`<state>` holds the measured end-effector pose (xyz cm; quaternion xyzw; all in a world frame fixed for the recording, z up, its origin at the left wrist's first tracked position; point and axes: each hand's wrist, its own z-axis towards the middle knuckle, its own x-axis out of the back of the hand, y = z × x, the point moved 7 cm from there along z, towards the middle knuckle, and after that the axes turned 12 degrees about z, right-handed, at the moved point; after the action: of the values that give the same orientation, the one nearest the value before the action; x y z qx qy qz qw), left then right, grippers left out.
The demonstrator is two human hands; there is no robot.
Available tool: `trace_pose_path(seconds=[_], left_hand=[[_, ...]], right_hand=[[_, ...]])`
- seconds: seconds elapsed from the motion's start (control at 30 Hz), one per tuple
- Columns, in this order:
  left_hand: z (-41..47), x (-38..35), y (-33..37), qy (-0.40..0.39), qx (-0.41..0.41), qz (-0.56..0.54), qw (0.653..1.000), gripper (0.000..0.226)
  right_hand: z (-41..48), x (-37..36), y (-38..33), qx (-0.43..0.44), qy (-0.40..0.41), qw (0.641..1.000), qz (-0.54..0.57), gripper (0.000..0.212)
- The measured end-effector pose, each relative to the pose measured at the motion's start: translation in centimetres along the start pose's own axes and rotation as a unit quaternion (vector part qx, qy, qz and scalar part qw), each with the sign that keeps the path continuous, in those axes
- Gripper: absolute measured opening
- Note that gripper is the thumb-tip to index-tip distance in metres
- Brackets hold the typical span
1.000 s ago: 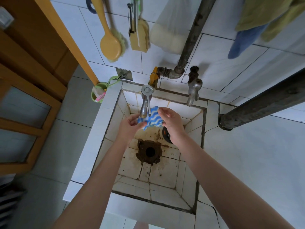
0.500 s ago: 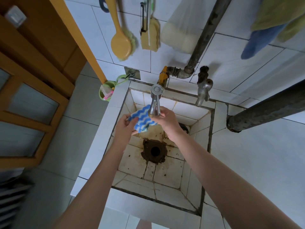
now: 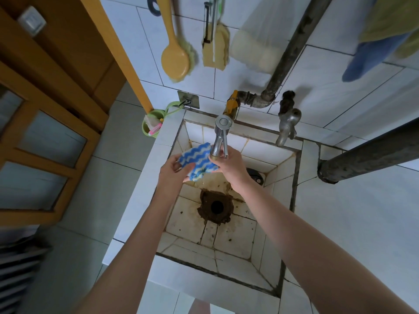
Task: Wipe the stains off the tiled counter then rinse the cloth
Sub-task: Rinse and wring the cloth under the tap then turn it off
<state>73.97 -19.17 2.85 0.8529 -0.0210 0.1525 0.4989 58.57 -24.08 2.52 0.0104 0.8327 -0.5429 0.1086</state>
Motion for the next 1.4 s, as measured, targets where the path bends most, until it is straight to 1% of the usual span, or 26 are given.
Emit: trace_pose_path(seconds=[0.07, 0.17, 0.27, 0.43, 0.6, 0.67, 0.8, 0.97, 1.4], left_hand=[[-0.1, 0.0, 0.0, 0.0, 0.002, -0.004, 1.0, 0.032], [-0.2, 0.2, 0.2, 0.001, 0.002, -0.014, 1.0, 0.031], [-0.2, 0.7, -0.1, 0.006, 0.005, -0.008, 1.0, 0.033], [-0.3, 0.1, -0.2, -0.002, 0.005, -0.011, 1.0, 0.034], [-0.3, -1.3, 0.3, -0.011, 0.005, -0.024, 1.0, 0.028], [-0.2, -1.7, 0.5, -0.014, 0.005, -0.029, 0.999, 0.03], [0.0, -2.3, 0.7, -0.026, 0.005, -0.034, 0.999, 0.03], [0.2, -2.7, 1.2, -0.029, 0.004, -0.035, 0.999, 0.037], [0.5, -4.0, 1.7, -0.045, 0.003, -0.083, 0.995, 0.038]], right_hand=[[0.0, -0.1, 0.2, -0.01, 0.003, 1.0, -0.002, 0.015], [0.0, -0.2, 0.4, -0.003, 0.002, 1.0, -0.008, 0.01], [0.1, -0.3, 0.5, -0.006, -0.002, 1.0, 0.006, 0.013], [0.6, 0.2, 0.5, 0.011, 0.01, 1.0, -0.02, 0.011], [0.4, 1.6, 0.3, 0.007, 0.036, 0.999, 0.017, 0.013], [0.3, 2.0, 0.2, 0.008, 0.033, 0.999, 0.028, 0.013], [0.2, 2.9, 0.1, 0.008, 0.04, 0.998, 0.054, 0.023], [0.3, 3.4, -0.3, 0.01, 0.055, 0.997, 0.058, 0.027], [-0.2, 4.5, -0.8, 0.009, 0.077, 0.992, 0.104, 0.026]])
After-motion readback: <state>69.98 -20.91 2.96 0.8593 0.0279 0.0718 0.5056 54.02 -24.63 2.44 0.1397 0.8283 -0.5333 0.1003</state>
